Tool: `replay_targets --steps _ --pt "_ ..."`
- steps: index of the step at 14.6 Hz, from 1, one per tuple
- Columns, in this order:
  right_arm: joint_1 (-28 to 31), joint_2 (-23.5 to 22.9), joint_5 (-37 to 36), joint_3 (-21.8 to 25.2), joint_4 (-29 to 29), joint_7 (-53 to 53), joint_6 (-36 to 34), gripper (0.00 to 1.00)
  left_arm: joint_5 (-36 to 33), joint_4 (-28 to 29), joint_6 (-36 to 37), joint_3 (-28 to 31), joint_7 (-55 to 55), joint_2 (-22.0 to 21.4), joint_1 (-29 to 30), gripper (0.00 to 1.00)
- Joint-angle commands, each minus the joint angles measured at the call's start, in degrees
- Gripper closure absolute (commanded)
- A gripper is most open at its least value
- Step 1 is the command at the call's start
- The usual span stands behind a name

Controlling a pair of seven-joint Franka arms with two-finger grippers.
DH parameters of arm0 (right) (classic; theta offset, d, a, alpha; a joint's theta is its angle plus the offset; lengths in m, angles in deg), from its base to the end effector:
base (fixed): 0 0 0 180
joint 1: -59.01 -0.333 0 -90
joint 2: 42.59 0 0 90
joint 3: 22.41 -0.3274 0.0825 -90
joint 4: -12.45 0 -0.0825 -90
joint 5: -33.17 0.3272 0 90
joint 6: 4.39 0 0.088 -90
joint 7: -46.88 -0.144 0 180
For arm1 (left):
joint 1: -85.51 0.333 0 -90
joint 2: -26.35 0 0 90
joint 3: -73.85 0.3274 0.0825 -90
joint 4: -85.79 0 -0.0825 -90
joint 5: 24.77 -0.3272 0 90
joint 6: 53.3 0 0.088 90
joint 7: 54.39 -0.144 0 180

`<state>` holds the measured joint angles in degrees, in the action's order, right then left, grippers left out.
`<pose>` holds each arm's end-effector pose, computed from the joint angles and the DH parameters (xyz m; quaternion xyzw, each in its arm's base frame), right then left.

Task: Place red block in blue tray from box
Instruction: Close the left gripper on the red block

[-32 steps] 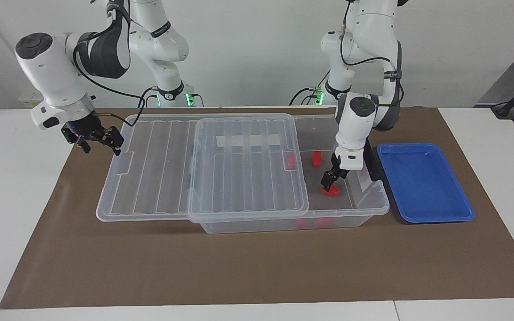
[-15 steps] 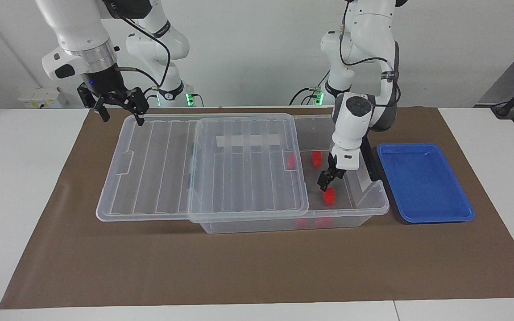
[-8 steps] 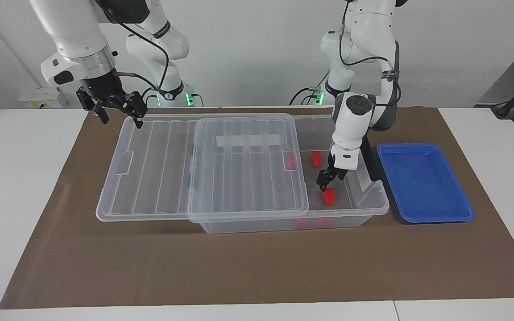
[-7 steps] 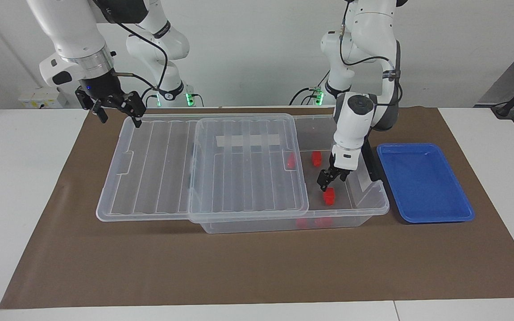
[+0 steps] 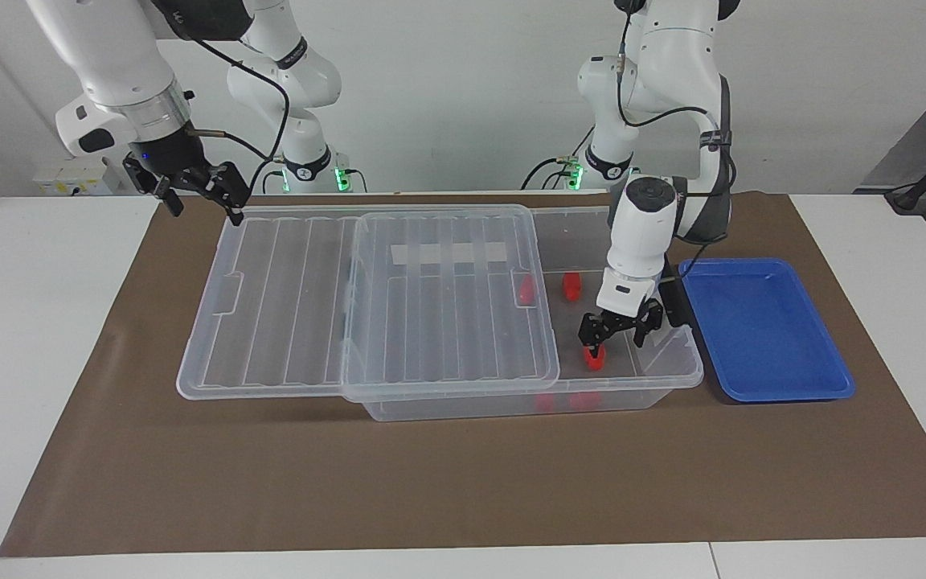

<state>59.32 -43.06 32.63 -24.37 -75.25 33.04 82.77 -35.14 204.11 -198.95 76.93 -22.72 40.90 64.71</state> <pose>0.4949 0.0128 0.6071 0.9943 -0.1064 -0.0081 0.0057 0.5486 -0.1749 0.3464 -0.9904 -0.0506 -0.1279 0.0134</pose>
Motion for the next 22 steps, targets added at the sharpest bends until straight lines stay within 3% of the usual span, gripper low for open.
replay_targets --steps 1,18,22 --pt "-0.7 0.3 0.5 1.2 -0.4 3.1 -0.9 0.0 -1.5 -2.2 0.0 0.2 -8.5 1.9 0.2 0.0" --pt "-0.4 1.2 2.0 1.4 -3.2 4.6 2.2 0.0 -0.8 2.4 1.4 -0.2 -5.9 0.7 -2.3 0.0" --pt "-0.2 1.6 2.0 1.5 -4.2 4.7 3.2 0.0 -0.4 2.3 1.2 -0.2 -5.4 0.7 -2.3 0.12"
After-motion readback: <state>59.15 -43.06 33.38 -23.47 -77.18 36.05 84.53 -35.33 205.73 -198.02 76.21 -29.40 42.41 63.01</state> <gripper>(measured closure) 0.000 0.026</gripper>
